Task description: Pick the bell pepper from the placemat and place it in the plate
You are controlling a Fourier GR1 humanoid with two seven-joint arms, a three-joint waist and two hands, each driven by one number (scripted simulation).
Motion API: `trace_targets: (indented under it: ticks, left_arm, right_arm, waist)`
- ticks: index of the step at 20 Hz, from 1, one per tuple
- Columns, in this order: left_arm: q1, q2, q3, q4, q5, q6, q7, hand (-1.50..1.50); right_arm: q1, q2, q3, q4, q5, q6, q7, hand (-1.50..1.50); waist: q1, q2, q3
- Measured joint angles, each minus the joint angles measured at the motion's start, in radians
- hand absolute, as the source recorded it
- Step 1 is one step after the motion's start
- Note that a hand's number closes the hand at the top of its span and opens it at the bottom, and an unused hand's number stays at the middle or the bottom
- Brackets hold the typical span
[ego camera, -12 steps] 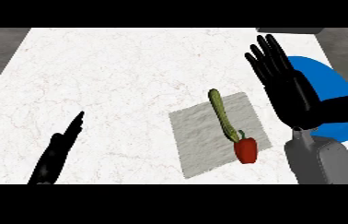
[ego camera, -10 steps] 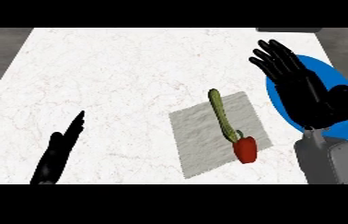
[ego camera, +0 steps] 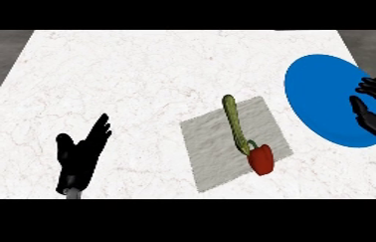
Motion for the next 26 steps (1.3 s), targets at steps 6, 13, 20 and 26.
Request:
trace_targets:
  ticks: [6, 13, 20, 26]
  left_arm:
    - [-0.022, -0.036, 0.012, 0.025, 0.011, -0.034, 0.005, 0.00]
    - [-0.023, -0.057, 0.029, 0.044, 0.006, -0.054, -0.004, 0.00]
    - [-0.024, -0.076, 0.029, 0.038, -0.011, -0.042, 0.004, 0.00]
    - [-0.022, -0.073, 0.058, 0.054, -0.010, -0.077, -0.010, 0.00]
  right_arm:
    - [0.072, 0.042, -0.083, 0.189, 0.000, 0.082, -0.296, -1.50]
    - [0.158, -0.089, -0.022, 0.152, 0.117, 0.189, -0.276, -1.50]
    - [0.201, -0.200, 0.093, -0.017, 0.245, 0.248, -0.095, -1.50]
    - [0.241, -0.185, 0.175, -0.194, 0.344, 0.234, 0.090, -1.50]
  waist:
    - [0.015, -0.008, 0.002]
    - [0.017, -0.012, 0.000]
    - [0.017, -0.014, 0.000]
    - [0.017, -0.014, 0.000]
